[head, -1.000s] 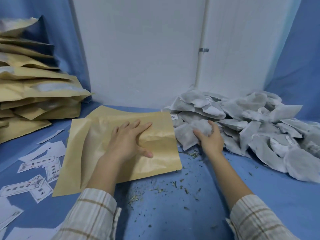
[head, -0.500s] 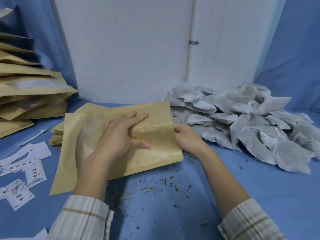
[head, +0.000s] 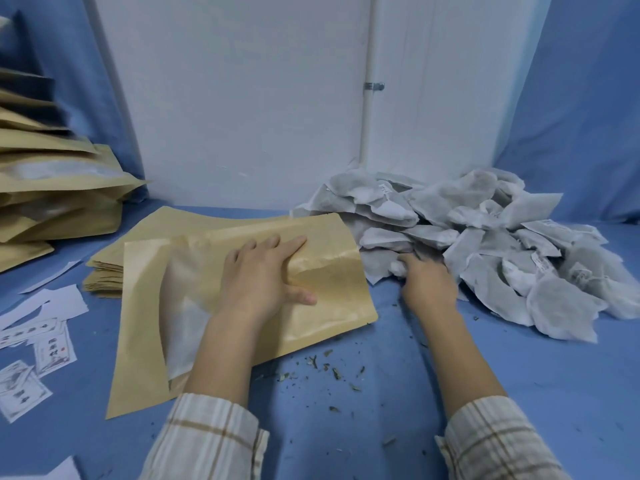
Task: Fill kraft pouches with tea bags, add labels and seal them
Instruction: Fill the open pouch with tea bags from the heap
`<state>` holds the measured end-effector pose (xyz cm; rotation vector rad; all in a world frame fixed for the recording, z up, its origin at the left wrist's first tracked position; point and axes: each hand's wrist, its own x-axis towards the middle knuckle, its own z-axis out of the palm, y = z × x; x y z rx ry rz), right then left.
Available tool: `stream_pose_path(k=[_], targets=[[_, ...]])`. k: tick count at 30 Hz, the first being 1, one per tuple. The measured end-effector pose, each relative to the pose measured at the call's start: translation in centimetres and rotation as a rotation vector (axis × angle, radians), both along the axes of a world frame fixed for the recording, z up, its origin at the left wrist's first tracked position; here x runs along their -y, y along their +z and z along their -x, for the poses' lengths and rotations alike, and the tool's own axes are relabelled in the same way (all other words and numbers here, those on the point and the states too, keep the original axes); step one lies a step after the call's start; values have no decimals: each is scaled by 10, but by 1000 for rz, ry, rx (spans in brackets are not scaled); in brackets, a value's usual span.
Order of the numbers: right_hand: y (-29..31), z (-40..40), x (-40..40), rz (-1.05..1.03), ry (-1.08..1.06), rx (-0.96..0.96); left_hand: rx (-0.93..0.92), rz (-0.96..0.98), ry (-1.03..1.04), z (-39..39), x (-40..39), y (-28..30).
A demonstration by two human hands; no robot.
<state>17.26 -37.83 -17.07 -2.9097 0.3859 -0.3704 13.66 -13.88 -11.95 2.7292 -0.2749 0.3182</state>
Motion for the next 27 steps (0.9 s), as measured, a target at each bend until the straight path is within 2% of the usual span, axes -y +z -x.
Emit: stream_pose_path(k=[2, 5, 8, 11, 13, 16, 17, 20, 21, 23, 25, 26, 27], targets=[[3, -2, 3, -208, -15, 222, 8, 12, 11, 0, -1, -3], [22, -3, 6, -696, 36, 467, 21, 54, 12, -1, -5, -5], [40, 3, 5, -1227, 128, 455, 23, 109, 5, -1, -10, -3], [44, 5, -7, -1467, 264, 367, 30, 151, -11, 0, -12, -3], [43, 7, -28, -1447, 351, 296, 55, 212, -44, 2, -10, -1], [39, 7, -56, -1108, 430, 234, 109, 302, -129, 3, -9, 3], [39, 8, -59, -1016, 470, 152, 116, 301, -144, 3, -10, 4], [40, 10, -59, -764, 631, -279, 48, 309, -155, 3, -17, 4], [38, 11, -59, -710, 668, -349, 15, 316, -153, 4, -19, 2], [36, 11, -61, -762, 650, -270, -7, 304, -126, 4, -20, 0], [31, 5, -58, -847, 481, 25, 32, 246, -60, 3, -20, 0], [26, -1, -53, -807, 353, 199, 54, 208, -21, 3, -20, 1], [20, -6, -47, -672, 229, 291, 67, 175, 11, 2, -20, 1]])
